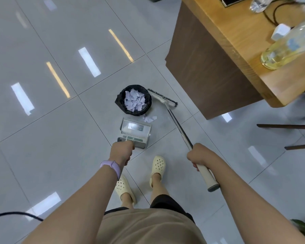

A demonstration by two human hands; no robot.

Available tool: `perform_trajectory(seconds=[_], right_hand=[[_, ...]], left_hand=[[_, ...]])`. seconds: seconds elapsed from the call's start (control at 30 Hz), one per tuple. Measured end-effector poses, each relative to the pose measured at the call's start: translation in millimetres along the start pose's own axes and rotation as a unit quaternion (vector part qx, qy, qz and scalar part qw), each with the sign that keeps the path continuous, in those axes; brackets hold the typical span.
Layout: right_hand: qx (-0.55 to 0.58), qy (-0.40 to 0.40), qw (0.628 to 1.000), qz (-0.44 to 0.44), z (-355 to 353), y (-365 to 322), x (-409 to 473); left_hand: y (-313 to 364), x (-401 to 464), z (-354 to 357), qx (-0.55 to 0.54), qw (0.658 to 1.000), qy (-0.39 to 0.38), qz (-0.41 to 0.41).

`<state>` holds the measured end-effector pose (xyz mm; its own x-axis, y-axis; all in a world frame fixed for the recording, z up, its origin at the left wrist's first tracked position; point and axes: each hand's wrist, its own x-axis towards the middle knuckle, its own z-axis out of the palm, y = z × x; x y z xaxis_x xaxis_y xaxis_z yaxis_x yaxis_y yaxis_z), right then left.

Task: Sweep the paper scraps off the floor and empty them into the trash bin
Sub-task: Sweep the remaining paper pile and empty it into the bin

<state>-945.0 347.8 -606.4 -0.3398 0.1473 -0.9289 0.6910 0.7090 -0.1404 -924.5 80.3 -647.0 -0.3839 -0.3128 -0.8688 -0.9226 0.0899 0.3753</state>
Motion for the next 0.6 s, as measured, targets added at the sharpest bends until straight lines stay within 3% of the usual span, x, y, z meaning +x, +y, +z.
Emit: perform_trajectory(seconds=[0.23,0.6], right_hand=[[-0.097,-0.029,0.994,-0.031,34.1,-28.6,-16.0],[-0.2,-0.062,0.973,-0.098,125.7,-88.2,-44.2]], left_hand=[[-22.3,3.0,-32.8,0.029,0.999,0.018,0.01],[-79.5,-6.0,-105.7,-0.067,0.995,0.063,-0.025]])
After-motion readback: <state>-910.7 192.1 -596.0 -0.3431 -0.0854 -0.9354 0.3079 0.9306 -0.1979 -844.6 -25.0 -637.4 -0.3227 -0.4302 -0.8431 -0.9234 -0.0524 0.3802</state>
